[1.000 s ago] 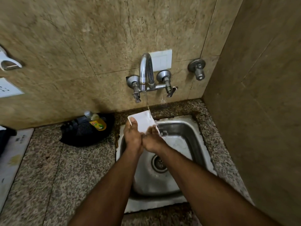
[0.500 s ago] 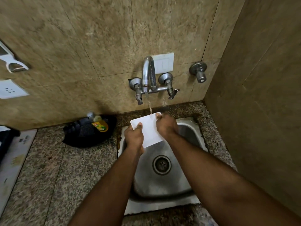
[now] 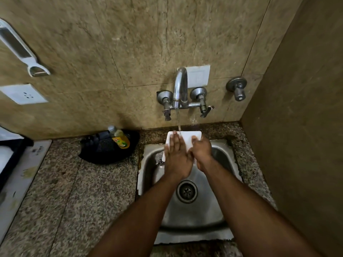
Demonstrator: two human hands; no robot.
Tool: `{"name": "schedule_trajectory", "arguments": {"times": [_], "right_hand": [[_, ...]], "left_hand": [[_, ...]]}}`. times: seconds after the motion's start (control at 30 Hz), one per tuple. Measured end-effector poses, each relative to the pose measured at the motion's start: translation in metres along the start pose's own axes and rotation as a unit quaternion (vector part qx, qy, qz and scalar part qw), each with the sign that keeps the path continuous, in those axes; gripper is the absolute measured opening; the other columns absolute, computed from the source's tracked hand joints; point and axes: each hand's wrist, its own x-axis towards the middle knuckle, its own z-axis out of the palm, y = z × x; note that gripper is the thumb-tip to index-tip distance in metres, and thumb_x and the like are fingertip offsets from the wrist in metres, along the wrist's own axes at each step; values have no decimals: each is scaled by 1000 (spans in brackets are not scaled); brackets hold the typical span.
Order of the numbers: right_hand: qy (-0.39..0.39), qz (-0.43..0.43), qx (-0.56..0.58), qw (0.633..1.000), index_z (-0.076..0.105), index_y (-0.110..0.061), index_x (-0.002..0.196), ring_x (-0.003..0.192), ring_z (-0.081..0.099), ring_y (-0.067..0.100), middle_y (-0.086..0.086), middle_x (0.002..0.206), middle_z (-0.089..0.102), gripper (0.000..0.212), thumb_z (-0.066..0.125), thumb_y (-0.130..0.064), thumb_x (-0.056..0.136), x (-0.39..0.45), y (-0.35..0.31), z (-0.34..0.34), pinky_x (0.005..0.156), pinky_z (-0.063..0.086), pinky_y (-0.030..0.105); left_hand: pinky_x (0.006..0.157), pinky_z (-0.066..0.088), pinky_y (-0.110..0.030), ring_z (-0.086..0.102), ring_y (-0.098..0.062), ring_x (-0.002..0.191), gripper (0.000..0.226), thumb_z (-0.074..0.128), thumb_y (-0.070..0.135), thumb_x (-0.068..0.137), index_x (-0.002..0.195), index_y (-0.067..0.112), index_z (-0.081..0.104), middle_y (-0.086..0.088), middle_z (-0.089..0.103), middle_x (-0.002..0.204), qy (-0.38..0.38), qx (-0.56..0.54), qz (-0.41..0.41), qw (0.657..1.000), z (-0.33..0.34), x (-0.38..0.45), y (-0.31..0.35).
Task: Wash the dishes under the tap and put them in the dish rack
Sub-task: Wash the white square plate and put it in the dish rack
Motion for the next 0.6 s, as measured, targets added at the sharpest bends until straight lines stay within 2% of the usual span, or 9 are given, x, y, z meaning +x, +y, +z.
{"name": "schedule_trajectory", "arguments": {"times": [0.1, 0.2, 0.33, 0.4, 0.5, 0.6], "right_hand": [[41, -35, -28, 998, 69, -9, 116, 98, 71, 27, 9, 108, 74, 24, 55, -24, 103, -8, 6, -6, 91, 59, 46], [62, -58, -63, 994, 70, -10, 113, 99, 71, 29, 11, 109, 75, 29, 55, -30, 100, -13, 15, -5, 92, 58, 47], [78, -69, -79, 991, 70, -9, 113, 99, 71, 31, 12, 109, 75, 29, 54, -30, 101, -20, 10, -8, 91, 58, 45], [96, -61, -63, 991, 70, -7, 112, 97, 71, 32, 14, 108, 75, 28, 54, -28, 102, -19, 3, -11, 89, 58, 45], [146, -39, -71, 986, 71, -5, 113, 98, 71, 37, 19, 110, 74, 32, 55, -30, 101, -9, -9, -15, 88, 58, 48], [141, -45, -68, 987, 68, -8, 117, 100, 70, 35, 16, 114, 73, 30, 56, -31, 101, -9, -11, -13, 91, 58, 47]], "left_hand": [[129, -6, -42, -26, -18, 155, 80, -2, 54, 94, 161, 13, -18, -6, -27, 168, -11, -33, 45, 998, 2, 6, -2], [129, -8, -40, -27, -15, 154, 71, 11, 50, 108, 159, 16, -24, -1, -32, 166, -50, -63, 6, 997, 2, 15, 1], [128, -9, -40, -28, -19, 154, 74, 12, 51, 108, 158, 11, -25, -6, -33, 166, -57, -38, -35, 997, 3, 18, 14], [129, -7, -42, -25, -21, 156, 72, 11, 49, 109, 160, 10, -21, -7, -29, 167, -60, -26, -28, 997, 0, 17, 17], [130, -1, -40, -13, -22, 159, 71, 12, 47, 108, 162, 6, -8, -10, -14, 171, -96, 2, 8, 995, 0, 8, 16], [130, -1, -38, -8, -22, 160, 68, 18, 41, 109, 163, 3, 0, -11, -5, 172, -41, -18, 7, 999, 2, -8, 14]]}}
